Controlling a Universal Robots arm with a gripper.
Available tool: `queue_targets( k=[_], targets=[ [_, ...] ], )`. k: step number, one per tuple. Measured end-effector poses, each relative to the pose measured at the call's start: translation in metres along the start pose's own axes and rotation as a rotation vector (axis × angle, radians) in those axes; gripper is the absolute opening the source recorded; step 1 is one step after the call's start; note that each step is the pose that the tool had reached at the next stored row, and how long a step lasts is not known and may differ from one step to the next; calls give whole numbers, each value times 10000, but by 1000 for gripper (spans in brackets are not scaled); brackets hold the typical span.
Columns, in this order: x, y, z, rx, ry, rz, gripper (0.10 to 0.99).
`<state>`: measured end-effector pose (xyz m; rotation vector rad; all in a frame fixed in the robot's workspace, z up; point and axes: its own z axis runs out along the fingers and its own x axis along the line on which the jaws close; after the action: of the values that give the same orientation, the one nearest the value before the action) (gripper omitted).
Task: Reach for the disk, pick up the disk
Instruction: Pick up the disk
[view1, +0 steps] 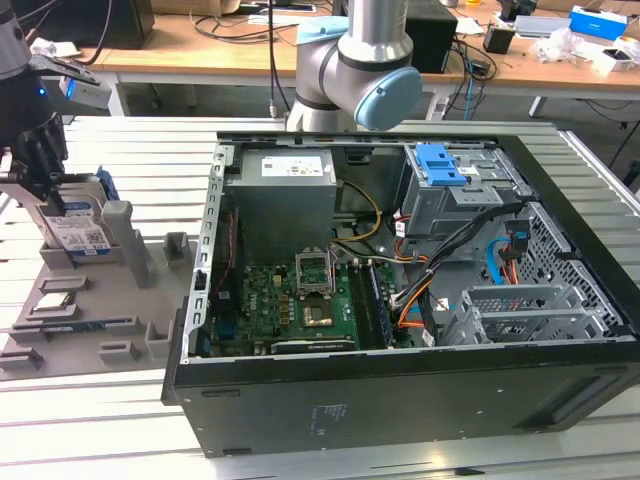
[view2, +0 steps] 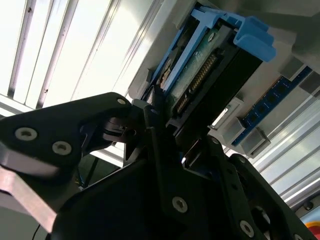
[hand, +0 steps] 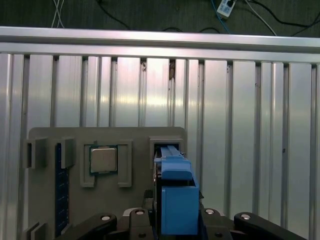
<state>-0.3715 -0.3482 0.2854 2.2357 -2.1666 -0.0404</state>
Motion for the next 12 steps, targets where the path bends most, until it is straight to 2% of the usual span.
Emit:
queue_targets(
  k=[8, 12],
  targets=[
    [0, 0, 1, 1, -1, 0, 365],
    [0, 2, -48, 1, 0, 0, 365]
  ],
)
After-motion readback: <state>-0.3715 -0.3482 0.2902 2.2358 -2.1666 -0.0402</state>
